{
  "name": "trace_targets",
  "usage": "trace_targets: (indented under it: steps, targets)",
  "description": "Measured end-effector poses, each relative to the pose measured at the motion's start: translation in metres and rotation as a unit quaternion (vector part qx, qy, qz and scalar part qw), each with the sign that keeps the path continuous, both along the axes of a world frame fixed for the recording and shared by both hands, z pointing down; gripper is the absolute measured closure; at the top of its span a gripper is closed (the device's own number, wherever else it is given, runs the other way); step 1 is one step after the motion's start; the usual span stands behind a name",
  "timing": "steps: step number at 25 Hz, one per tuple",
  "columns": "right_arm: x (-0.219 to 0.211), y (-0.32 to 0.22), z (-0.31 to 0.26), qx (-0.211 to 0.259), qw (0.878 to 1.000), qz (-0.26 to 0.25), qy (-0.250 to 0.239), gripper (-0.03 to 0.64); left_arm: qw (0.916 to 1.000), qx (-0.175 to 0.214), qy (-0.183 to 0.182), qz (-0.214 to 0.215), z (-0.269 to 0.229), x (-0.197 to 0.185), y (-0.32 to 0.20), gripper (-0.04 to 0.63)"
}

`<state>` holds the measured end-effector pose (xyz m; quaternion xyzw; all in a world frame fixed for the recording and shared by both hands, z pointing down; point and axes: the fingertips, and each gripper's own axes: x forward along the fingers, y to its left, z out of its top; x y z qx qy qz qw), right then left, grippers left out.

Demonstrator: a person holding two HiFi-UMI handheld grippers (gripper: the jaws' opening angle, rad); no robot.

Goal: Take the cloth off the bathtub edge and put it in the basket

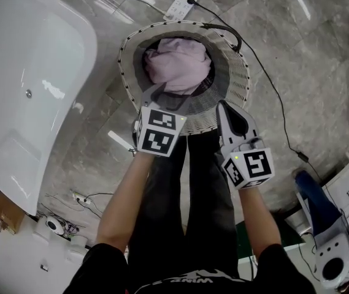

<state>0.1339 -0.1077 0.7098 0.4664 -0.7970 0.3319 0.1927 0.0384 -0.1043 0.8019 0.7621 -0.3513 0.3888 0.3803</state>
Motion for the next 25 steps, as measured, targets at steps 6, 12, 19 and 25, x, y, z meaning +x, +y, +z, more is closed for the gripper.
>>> trace_targets:
  steps: [6, 12, 19, 25]
  targets:
    - [-0.002, -0.001, -0.001, 0.003, 1.000, 0.001, 0.001, 0.604, 1.0000, -0.001, 0.006, -0.003, -0.002, -0.001, -0.001, 0.298]
    - [-0.002, 0.003, -0.025, 0.007, 1.000, 0.001, 0.007, 0.604, 0.9996, 0.014, 0.016, -0.020, -0.036, -0.003, -0.004, 0.341]
    - [-0.006, 0.008, -0.087, 0.014, 1.000, -0.011, 0.009, 0.604, 0.9985, 0.033, 0.029, -0.034, -0.116, 0.001, -0.001, 0.470]
    - [-0.012, 0.009, -0.170, 0.034, 0.999, -0.040, -0.006, 0.603, 0.9931, 0.039, 0.079, -0.078, -0.211, 0.002, -0.002, 0.580]
